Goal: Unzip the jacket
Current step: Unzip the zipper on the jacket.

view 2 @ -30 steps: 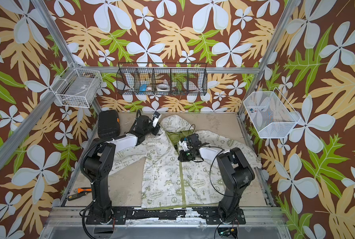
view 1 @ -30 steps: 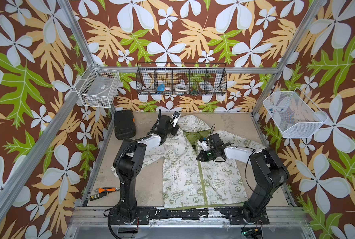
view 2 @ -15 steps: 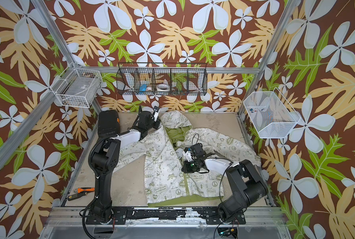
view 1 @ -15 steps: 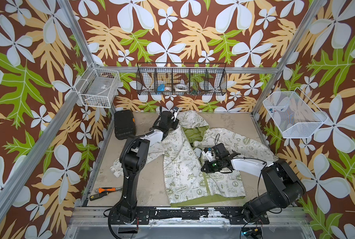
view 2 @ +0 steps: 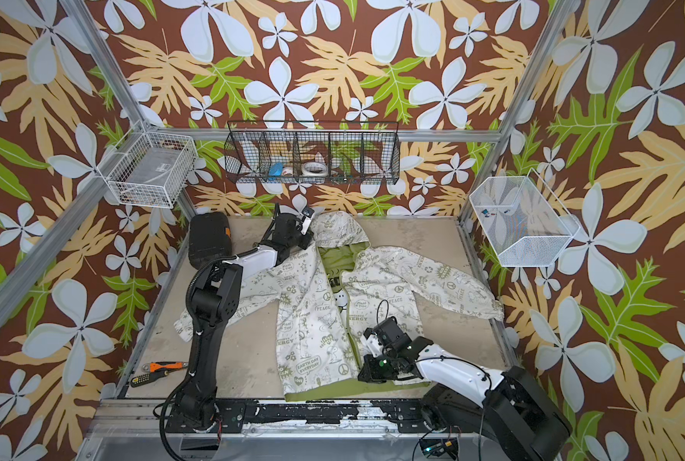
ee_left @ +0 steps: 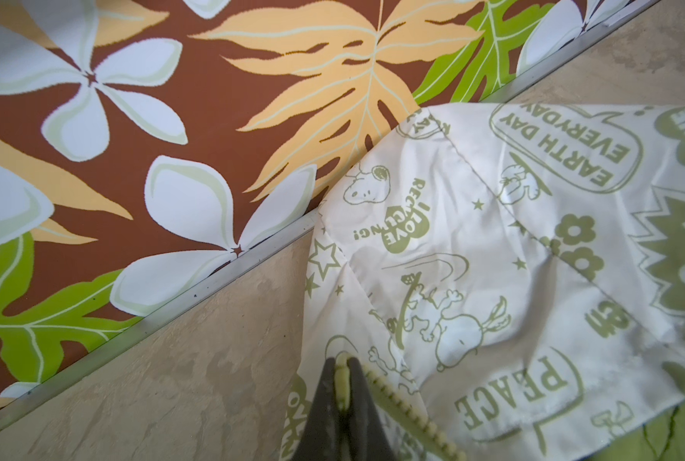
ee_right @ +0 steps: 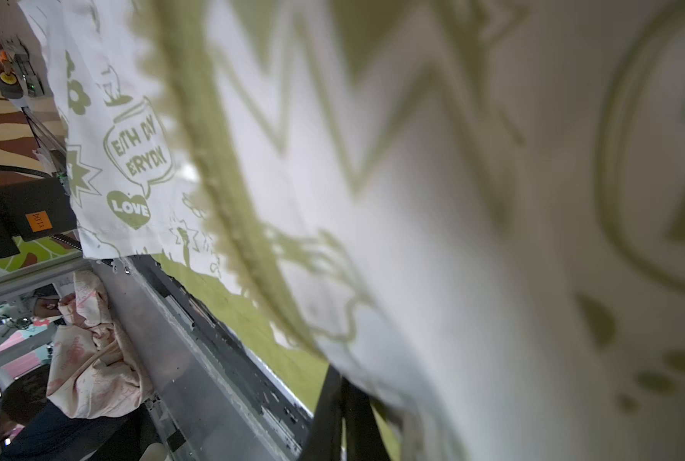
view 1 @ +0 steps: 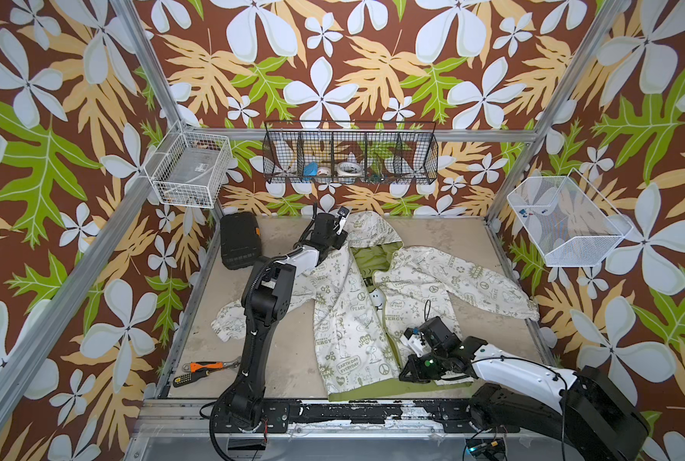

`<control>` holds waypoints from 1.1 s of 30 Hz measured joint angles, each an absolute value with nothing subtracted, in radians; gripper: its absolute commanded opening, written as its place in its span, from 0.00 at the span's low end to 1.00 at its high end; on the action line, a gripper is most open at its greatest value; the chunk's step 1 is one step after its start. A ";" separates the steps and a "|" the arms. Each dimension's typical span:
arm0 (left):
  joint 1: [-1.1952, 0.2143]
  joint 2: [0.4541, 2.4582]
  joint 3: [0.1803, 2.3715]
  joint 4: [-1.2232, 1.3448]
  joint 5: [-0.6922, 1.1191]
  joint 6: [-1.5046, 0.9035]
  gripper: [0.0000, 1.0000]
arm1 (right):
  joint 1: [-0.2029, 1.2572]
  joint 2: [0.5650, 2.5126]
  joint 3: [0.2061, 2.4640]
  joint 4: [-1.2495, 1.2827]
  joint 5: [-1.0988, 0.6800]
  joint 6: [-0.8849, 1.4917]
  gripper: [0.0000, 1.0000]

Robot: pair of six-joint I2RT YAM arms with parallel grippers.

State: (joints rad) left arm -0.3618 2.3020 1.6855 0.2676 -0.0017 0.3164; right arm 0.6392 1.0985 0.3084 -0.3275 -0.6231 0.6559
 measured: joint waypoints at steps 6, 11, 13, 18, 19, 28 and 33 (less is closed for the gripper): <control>-0.362 2.292 1.648 0.268 0.021 0.331 0.00 | 0.638 1.010 0.250 -0.330 -0.663 0.706 0.00; -0.353 2.256 1.616 0.300 0.030 0.338 0.00 | 0.639 0.913 0.222 -0.397 -0.697 0.743 0.00; -0.340 2.243 1.615 0.330 0.027 0.333 0.00 | 0.641 0.863 0.204 -0.459 -0.712 0.762 0.00; -0.331 2.175 1.532 0.406 0.036 0.301 0.24 | 0.641 0.811 0.190 -0.465 -0.749 0.833 0.25; -0.331 2.152 1.496 0.434 0.050 0.298 0.56 | 0.641 0.818 0.199 -0.468 -0.748 0.838 0.37; -0.333 1.866 1.158 0.671 0.049 0.185 1.00 | 0.641 0.889 0.469 -0.622 -0.572 0.746 0.61; -0.340 1.669 1.058 0.632 0.043 0.144 1.00 | 0.617 0.960 0.641 -0.654 -0.427 0.687 0.62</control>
State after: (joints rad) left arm -0.3401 1.6691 1.0580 0.6323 0.0433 0.1440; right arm 0.6167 0.9600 0.6407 -0.6544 -0.4271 0.6872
